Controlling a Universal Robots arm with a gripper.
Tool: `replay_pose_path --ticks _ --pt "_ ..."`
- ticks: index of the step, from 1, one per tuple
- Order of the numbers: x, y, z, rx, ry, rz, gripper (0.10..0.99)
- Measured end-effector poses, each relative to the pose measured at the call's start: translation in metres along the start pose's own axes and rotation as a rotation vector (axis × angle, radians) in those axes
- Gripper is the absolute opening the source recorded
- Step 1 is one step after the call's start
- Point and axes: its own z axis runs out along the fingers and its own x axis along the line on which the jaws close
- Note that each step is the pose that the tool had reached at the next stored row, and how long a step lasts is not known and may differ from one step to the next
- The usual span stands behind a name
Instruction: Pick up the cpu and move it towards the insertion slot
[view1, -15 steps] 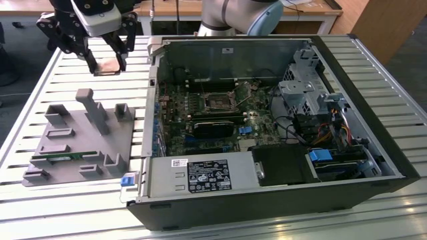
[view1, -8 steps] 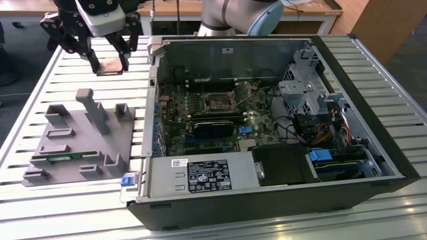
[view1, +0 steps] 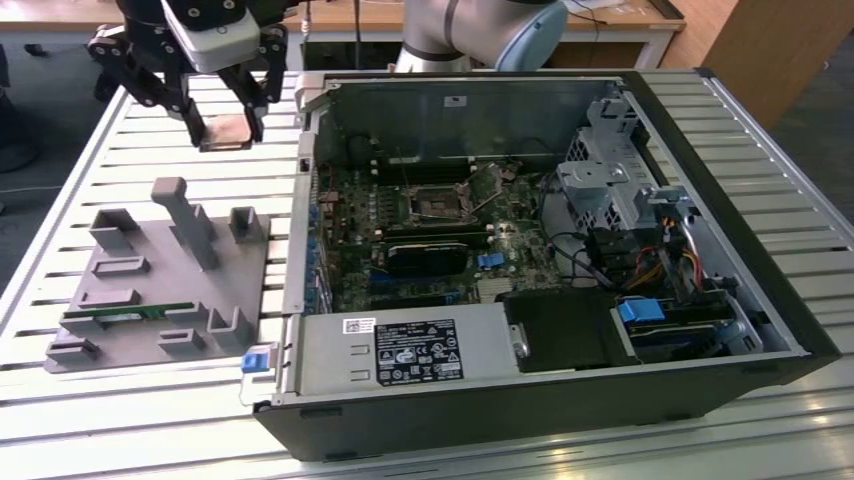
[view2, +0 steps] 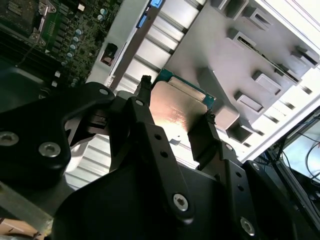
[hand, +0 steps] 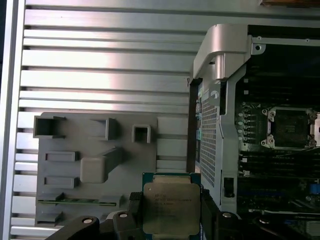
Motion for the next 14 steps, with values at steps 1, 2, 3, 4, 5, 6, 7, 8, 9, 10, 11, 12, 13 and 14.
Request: replay_pose_path --ticks 1,2,3,4,5,6,7,8,9,10,11,12,13,14 --pt "-0.0007 0.0 0.0 0.0 0.0 0.0 0.545" --pt "-0.0014 0.0 0.0 0.0 0.0 0.0 0.545" --pt "-0.0021 -0.0001 0.0 0.0 0.0 0.0 0.545" --pt "-0.0028 -0.0001 0.0 0.0 0.0 0.0 0.545" --pt "-0.0035 -0.0001 0.0 0.0 0.0 0.0 0.545" --pt "-0.0042 -0.0001 0.0 0.0 0.0 0.0 0.545" --pt "-0.0048 -0.0001 -0.0001 0.0 0.0 0.0 0.545" --pt "-0.0054 -0.0001 0.0 0.0 -0.0001 0.0 0.545" --pt "-0.0061 -0.0001 -0.0001 0.0 0.0 0.0 0.545" --pt "-0.0067 -0.0002 0.0 0.0 0.0 0.0 0.545" --pt "-0.0073 -0.0002 0.0 0.0 0.0 0.0 0.545" --pt "-0.0079 -0.0002 -0.0001 0.0 0.0 0.0 0.545" --pt "-0.0085 -0.0002 -0.0001 0.0 0.0 0.0 0.545" --pt "-0.0091 -0.0002 -0.0001 0.0 0.0 0.0 0.545"
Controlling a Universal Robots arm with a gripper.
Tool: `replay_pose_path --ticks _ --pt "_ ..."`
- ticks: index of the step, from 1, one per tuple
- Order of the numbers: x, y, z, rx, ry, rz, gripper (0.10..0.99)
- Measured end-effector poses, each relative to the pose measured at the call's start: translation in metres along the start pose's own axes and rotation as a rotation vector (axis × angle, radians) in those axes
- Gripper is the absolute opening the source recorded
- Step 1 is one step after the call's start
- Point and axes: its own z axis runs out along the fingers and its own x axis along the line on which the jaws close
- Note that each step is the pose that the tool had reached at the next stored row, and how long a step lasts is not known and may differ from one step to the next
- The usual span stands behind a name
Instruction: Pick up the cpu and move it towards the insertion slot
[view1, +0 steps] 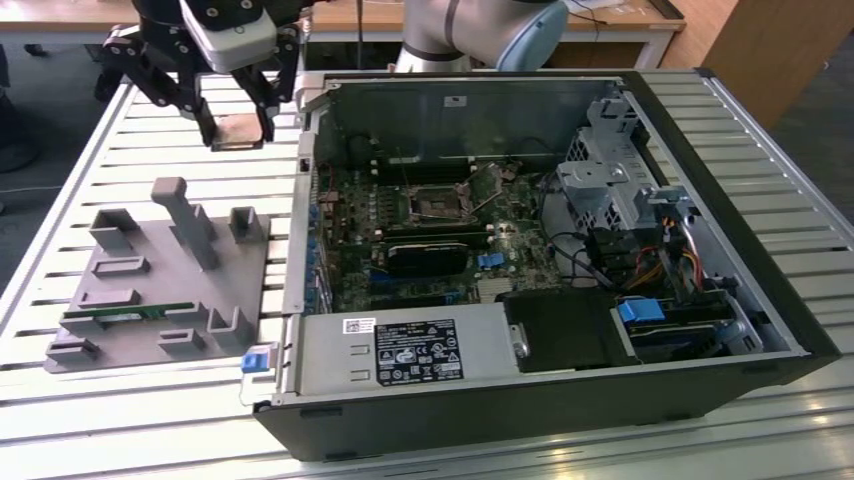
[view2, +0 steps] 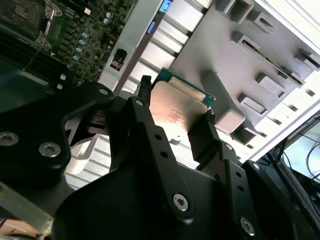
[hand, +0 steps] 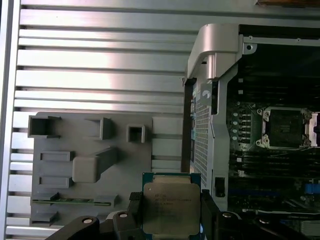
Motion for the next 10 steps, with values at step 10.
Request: replay_pose_path --ticks 10 --pt "-0.0071 0.0005 -0.0001 0.0 0.0 0.0 0.545"
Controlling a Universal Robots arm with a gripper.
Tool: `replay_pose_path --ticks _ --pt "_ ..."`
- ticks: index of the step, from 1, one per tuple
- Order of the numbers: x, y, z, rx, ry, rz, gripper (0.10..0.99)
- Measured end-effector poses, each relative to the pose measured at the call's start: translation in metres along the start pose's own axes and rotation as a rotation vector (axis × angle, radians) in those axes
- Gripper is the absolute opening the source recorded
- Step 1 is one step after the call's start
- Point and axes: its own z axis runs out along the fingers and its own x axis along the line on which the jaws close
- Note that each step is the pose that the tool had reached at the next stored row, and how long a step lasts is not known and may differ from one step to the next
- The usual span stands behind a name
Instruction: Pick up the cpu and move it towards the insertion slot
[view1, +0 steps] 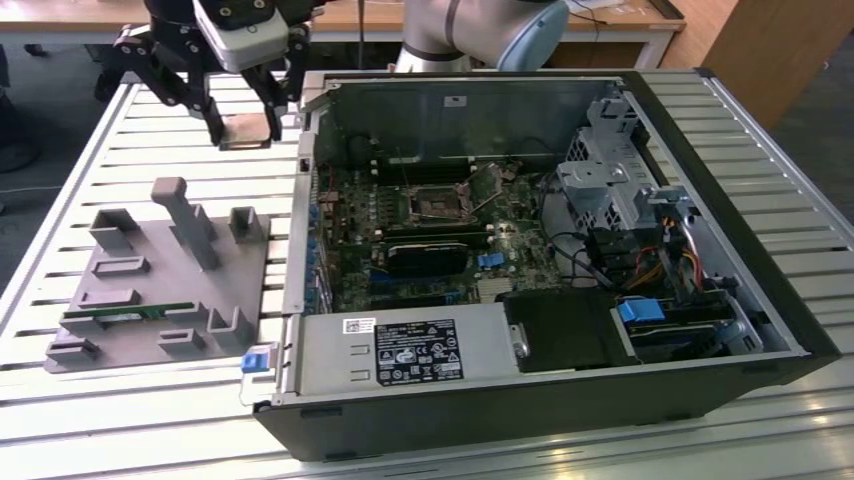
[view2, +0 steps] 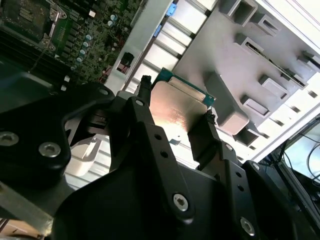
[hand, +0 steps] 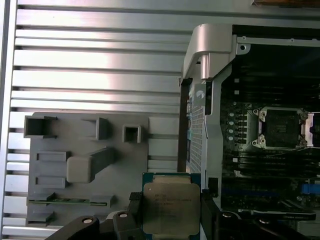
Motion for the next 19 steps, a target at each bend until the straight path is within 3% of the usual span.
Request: replay_pose_path --ticks 19 --pt "-0.0245 0.0 -0.0001 -0.001 -0.0001 0.0 0.545"
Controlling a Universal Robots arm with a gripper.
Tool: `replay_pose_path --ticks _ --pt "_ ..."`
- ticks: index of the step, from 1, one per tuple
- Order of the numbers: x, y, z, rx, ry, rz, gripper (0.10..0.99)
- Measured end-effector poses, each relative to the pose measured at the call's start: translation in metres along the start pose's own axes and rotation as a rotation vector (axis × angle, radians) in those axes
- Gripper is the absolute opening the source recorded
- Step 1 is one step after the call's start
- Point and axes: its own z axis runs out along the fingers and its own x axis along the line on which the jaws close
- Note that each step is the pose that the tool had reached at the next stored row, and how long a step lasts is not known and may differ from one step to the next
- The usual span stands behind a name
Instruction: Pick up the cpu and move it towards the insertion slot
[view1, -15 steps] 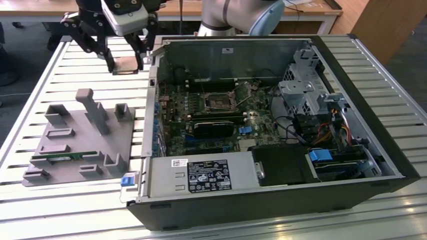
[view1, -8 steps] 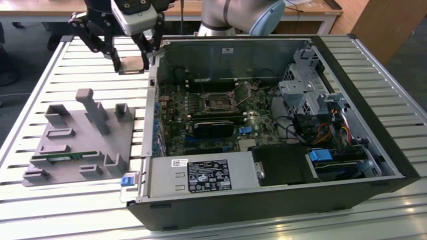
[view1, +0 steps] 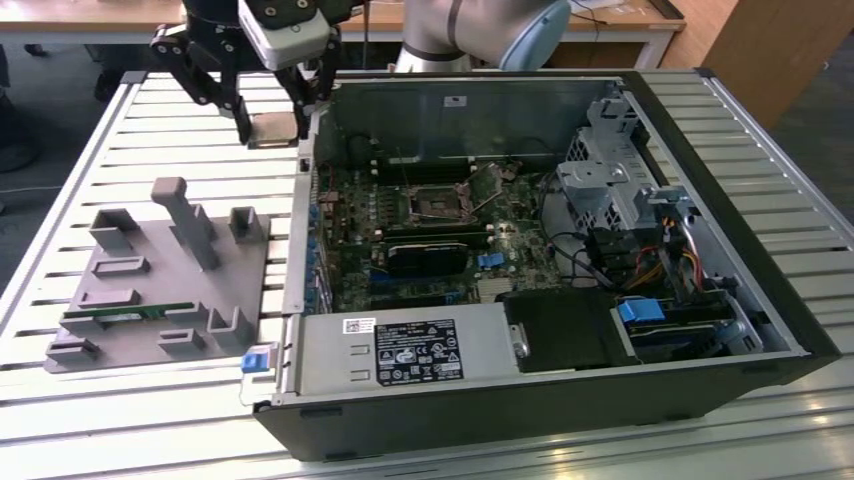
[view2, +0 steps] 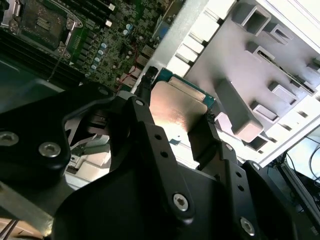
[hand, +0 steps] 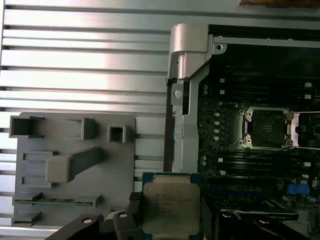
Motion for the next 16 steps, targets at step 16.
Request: replay_pose_path --ticks 16 --pt "-0.0182 0.0 0.0 0.0 0.0 0.0 0.545"
